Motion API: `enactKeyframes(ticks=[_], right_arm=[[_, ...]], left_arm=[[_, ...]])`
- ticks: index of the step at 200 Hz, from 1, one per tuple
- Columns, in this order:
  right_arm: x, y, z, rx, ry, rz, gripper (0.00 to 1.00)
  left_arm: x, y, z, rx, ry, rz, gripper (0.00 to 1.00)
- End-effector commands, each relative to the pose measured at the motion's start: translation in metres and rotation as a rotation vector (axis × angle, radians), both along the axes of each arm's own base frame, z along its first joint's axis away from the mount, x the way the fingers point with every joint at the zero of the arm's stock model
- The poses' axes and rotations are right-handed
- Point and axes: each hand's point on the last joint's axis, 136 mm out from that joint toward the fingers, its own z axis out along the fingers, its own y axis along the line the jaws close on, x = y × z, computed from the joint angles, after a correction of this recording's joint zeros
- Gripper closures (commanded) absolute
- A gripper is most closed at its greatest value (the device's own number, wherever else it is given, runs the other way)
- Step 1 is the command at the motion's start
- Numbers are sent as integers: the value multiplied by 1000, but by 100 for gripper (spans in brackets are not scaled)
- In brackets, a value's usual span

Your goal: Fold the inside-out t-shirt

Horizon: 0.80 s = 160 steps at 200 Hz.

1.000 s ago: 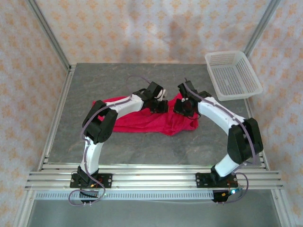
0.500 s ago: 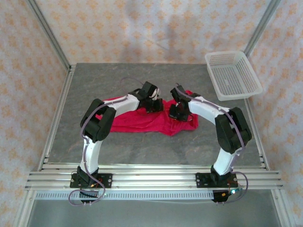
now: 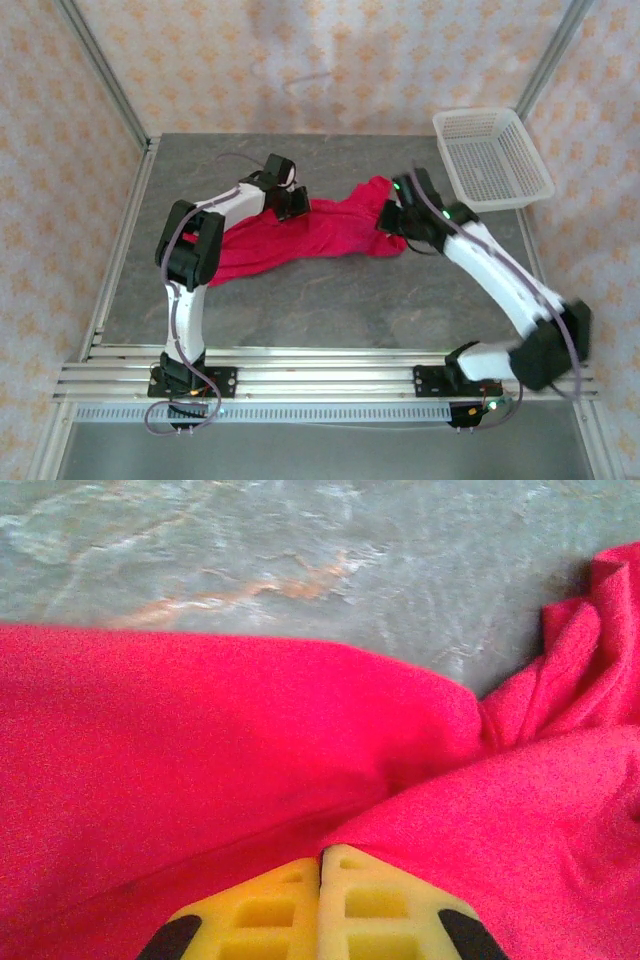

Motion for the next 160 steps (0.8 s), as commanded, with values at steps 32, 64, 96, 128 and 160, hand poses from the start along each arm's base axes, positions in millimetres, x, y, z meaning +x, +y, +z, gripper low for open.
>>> enactKeyframes(ticks=[32, 64, 96, 128, 160], right_arm=[[-69, -69, -71, 235, -129, -368, 79], [-59, -68, -59, 177, -144, -353, 71], [-25, -32, -53, 130, -43, -245, 71], [13, 9, -45, 216, 3, -187, 67], [46, 58, -43, 304, 95, -112, 54]], left_arm=[[-12, -9, -5, -10, 15, 10, 100], [-23, -37, 13, -29, -19, -57, 100], [-29, -39, 29, -64, -38, -46, 100], [-38, -48, 40, -152, -53, -42, 100], [-48, -58, 41, -164, -58, -62, 100]])
